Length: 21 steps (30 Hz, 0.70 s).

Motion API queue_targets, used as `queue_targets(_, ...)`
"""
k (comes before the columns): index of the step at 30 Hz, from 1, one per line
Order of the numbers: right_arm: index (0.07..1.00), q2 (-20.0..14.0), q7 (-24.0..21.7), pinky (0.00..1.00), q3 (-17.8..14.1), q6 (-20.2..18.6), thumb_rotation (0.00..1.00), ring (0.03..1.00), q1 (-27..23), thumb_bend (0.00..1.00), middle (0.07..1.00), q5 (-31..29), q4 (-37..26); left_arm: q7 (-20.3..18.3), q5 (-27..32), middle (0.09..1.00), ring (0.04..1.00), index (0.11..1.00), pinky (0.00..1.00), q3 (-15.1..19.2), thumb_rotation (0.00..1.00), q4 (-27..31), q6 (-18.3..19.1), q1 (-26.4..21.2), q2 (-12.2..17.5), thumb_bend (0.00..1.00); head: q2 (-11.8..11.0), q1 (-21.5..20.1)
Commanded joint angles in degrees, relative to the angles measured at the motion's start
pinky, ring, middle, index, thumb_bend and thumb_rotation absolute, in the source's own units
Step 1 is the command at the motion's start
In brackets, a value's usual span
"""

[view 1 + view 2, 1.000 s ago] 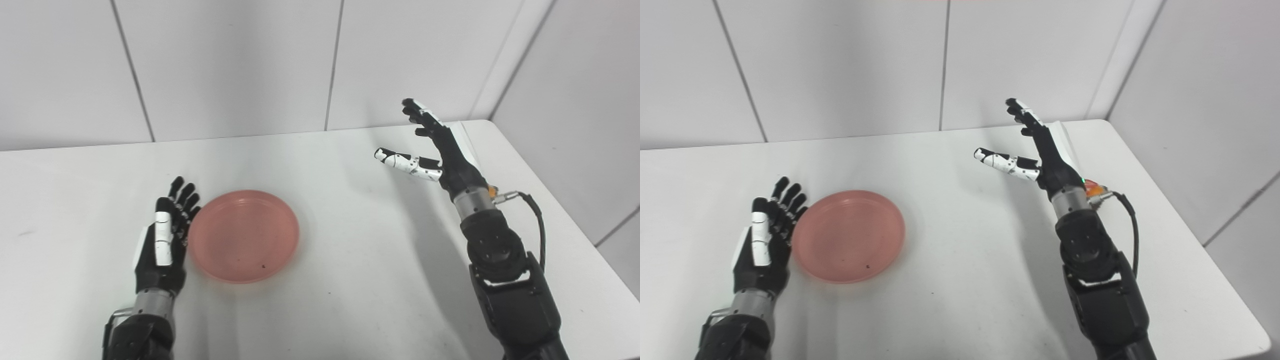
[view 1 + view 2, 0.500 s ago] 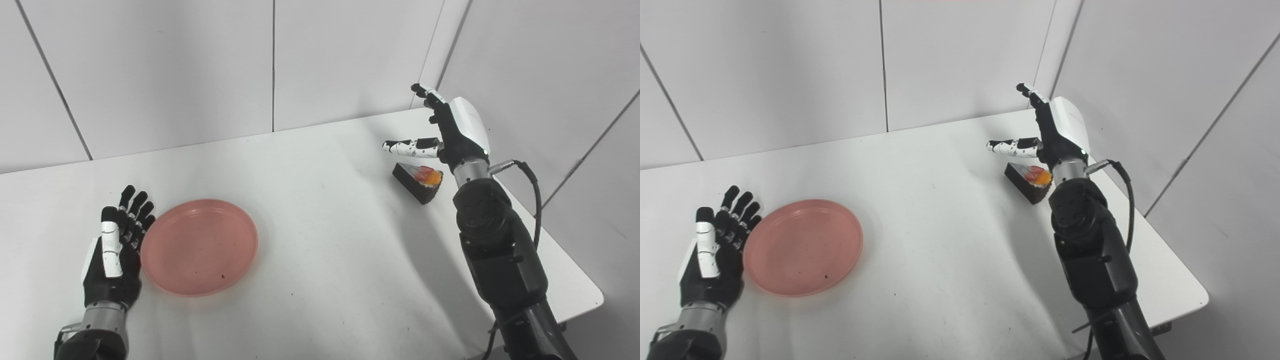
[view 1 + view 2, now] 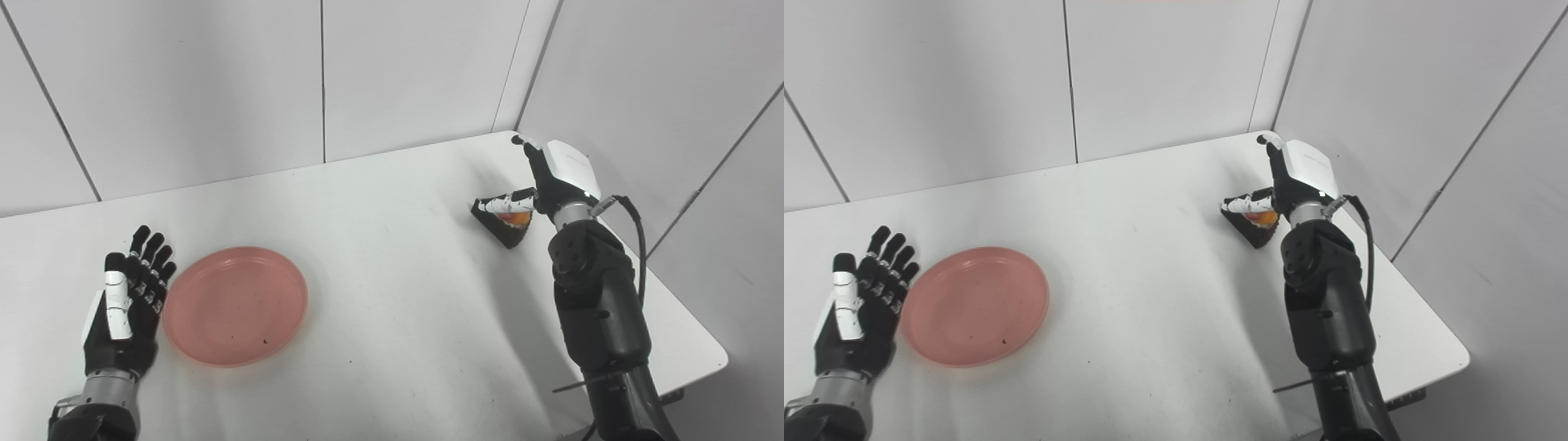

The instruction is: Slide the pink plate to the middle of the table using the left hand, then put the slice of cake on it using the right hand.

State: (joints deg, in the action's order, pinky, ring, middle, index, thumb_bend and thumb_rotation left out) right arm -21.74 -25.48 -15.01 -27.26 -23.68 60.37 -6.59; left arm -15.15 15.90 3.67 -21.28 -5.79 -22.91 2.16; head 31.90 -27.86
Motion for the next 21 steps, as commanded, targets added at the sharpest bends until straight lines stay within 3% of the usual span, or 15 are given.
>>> queue_targets(1, 0.866, -0.6, 0.1, 0.77, -0.7, 0.3, 0.32, 0.885, -2.0, 0.91, 0.904, 1.2, -0.1, -1.5, 0.5, 0.993, 0.994, 0.990, 1.00, 0.1, 1.00, -2.1, -0.8, 3.0, 1.0, 0.76, 0.1, 0.2)
queue_targets(6, 0.867, -0.7, 1.9, 0.72, 0.1, 0.3, 0.32, 0.868, -2.3, 0.90, 0.889, 1.4, 3.7, -1.8, 0.2, 0.997, 0.997, 0.998, 1.00, -0.2, 1.00, -1.9, -1.2, 3.1, 1.3, 0.76, 0.3, 0.4)
queue_targets(17, 0.866, -1.2, 5.4, 0.71, -0.1, 0.3, 0.30, 0.841, -2.9, 0.86, 0.871, -1.0, 10.7, -0.2, -0.3, 0.966, 0.972, 0.970, 0.99, -0.1, 1.00, 0.8, 0.1, 4.2, 0.7, 0.74, 0.6, 1.0)
queue_targets(18, 0.863, -1.3, 6.1, 0.64, -0.2, 0.4, 0.28, 0.787, -2.9, 0.85, 0.844, -1.9, 11.2, 0.0, -0.2, 0.964, 0.970, 0.967, 0.99, -0.1, 1.00, 1.1, 0.3, 4.3, 0.6, 0.74, 0.7, 1.1)
queue_targets(20, 0.856, -2.3, 7.4, 0.41, 0.7, 0.4, 0.22, 0.513, -2.7, 0.82, 0.616, -4.2, 12.5, 0.2, -0.2, 0.961, 0.968, 0.966, 0.99, -0.1, 1.00, 1.4, 0.6, 4.3, 0.5, 0.73, 0.8, 1.2)
queue_targets(21, 0.849, -2.9, 7.9, 0.40, 1.4, 0.5, 0.20, 0.504, -2.5, 0.80, 0.607, -5.2, 13.1, 0.1, -0.2, 0.959, 0.966, 0.966, 0.99, -0.2, 1.00, 1.5, 0.6, 4.3, 0.6, 0.73, 0.9, 1.2)
